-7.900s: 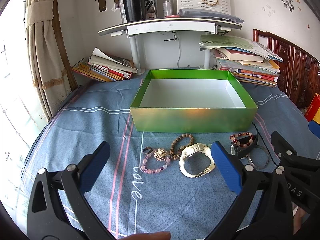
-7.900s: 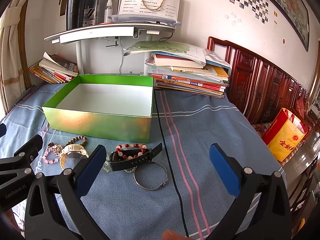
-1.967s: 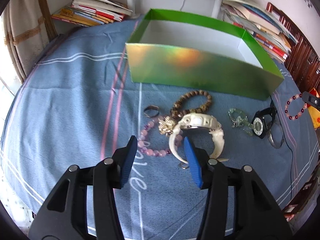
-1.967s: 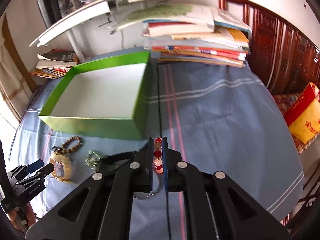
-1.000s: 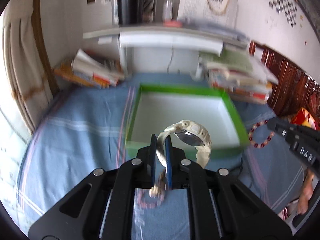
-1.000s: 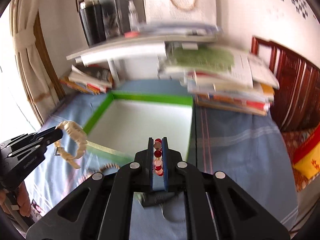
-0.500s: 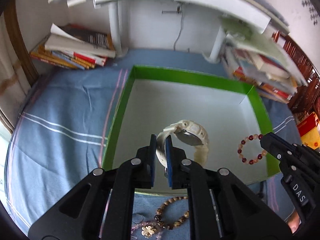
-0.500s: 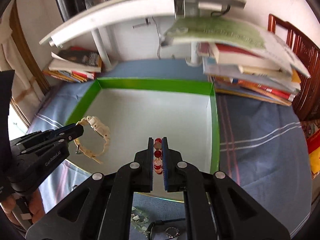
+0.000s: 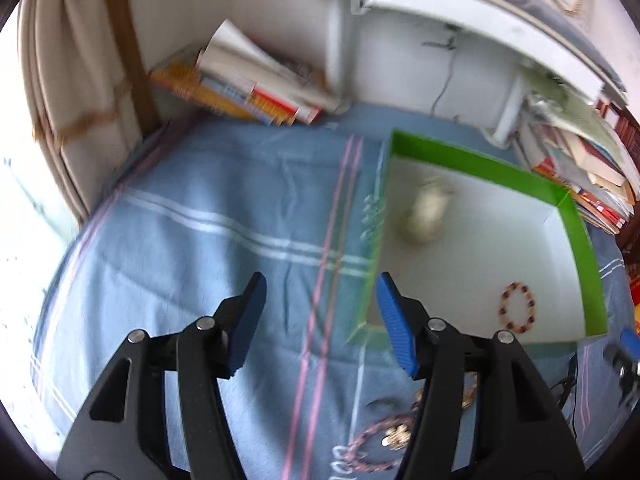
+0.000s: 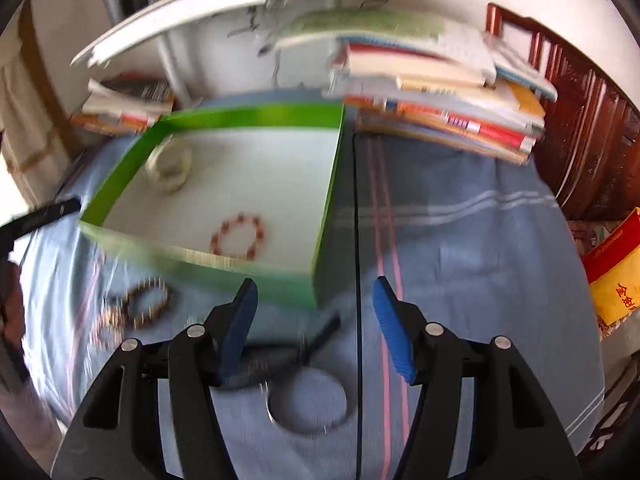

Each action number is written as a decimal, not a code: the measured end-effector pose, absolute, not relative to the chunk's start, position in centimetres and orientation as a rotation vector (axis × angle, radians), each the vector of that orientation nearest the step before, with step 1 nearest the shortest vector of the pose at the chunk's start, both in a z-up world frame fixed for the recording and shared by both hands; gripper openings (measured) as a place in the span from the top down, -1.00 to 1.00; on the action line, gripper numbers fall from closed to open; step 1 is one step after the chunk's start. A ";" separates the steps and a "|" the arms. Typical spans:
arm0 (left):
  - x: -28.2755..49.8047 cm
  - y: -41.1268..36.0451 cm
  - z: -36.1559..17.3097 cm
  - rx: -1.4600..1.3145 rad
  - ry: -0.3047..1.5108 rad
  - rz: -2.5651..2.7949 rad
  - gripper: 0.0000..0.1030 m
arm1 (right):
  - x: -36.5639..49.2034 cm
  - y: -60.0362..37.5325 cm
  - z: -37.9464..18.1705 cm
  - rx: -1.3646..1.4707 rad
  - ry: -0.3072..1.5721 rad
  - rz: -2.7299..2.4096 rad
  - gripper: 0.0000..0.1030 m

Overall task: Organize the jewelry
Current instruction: 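Withdraw both grippers from the green box back over the jewelry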

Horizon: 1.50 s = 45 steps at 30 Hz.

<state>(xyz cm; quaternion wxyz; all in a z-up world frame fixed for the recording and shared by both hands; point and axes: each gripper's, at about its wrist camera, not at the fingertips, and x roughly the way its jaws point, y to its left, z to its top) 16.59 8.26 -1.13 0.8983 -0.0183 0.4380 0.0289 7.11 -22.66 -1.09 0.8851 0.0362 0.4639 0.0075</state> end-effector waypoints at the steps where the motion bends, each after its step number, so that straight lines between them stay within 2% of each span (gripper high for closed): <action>1: 16.6 8.6 -1.5 -0.047 0.917 0.064 -0.14 | 6.9 -22.3 -1.5 0.056 0.977 0.012 -0.15; 3: 16.5 8.8 -1.7 -0.057 0.912 0.071 -0.24 | 7.3 -22.0 -2.5 0.019 1.002 -0.005 -0.15; 11: 16.5 6.9 -2.0 -0.013 0.928 0.022 -0.25 | 10.7 -24.1 -4.7 0.110 1.034 -0.105 -0.15; 16: 16.5 6.9 -2.5 -0.021 0.942 0.018 -0.26 | 9.8 -23.8 -4.9 0.115 1.050 -0.081 -0.18; 20: 14.4 7.3 -1.5 -0.047 0.919 0.018 -0.41 | 7.5 -23.7 -4.2 0.111 1.028 -0.056 -0.18; 24: 10.0 7.1 -0.6 -0.054 0.867 -0.007 -0.43 | 4.7 -24.1 -3.9 0.147 1.012 -0.034 -0.18; 27: 8.0 7.4 -1.9 -0.064 0.888 0.005 -0.43 | 4.0 -24.2 -4.4 0.148 1.026 -0.038 -0.18; 33: 8.0 6.7 -5.2 -0.040 0.982 0.015 -0.41 | 3.7 -23.9 -4.6 0.201 1.013 -0.007 -0.18; 45: 6.9 4.3 -6.1 0.023 0.994 -0.043 -0.42 | 4.1 -18.0 -4.7 0.082 1.037 0.128 -0.18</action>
